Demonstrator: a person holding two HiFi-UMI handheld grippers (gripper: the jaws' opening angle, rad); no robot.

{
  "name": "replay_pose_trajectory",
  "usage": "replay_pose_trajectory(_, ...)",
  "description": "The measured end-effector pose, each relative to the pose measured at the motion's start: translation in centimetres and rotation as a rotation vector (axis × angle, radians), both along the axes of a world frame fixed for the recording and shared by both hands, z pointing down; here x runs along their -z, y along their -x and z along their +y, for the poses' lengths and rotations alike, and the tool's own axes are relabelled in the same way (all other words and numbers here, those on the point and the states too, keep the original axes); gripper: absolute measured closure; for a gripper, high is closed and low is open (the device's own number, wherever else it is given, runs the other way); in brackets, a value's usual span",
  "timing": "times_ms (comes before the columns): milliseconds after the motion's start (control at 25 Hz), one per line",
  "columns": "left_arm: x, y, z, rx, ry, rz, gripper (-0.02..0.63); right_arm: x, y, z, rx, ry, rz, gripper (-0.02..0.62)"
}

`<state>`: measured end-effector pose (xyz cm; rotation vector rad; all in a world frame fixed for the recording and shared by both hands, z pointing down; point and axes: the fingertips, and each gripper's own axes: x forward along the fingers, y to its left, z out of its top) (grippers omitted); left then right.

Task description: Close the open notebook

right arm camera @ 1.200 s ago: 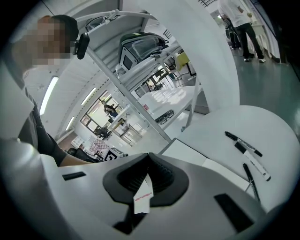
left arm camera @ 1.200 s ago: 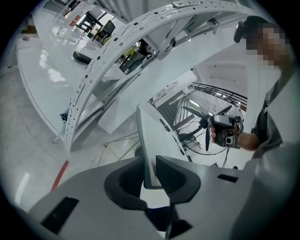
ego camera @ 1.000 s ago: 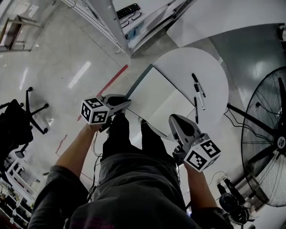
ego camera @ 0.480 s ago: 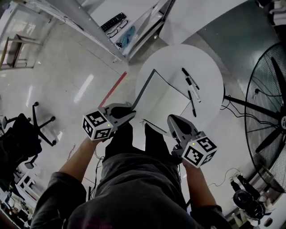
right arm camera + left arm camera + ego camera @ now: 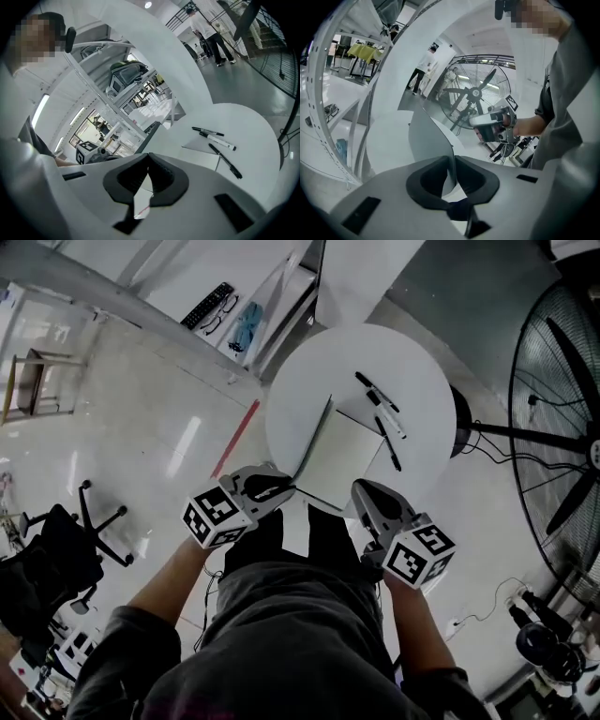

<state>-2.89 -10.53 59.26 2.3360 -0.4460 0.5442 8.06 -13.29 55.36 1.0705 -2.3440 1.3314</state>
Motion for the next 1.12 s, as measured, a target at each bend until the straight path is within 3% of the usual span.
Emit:
replay_pose_trajectory(560,-1.8,-7.8,2.4,-0.204,0.013,-0.103,0.532,-0.8,-7.9,2.2,-0.181,0.009,-0.034,0.577)
replay_pose_trajectory(1120,-5.8,-13.3,4.4,-0.335,0.1,-0.192,0.522,-2.9,-14.1,4.4,-0.305,0.051,-0.048,0.577)
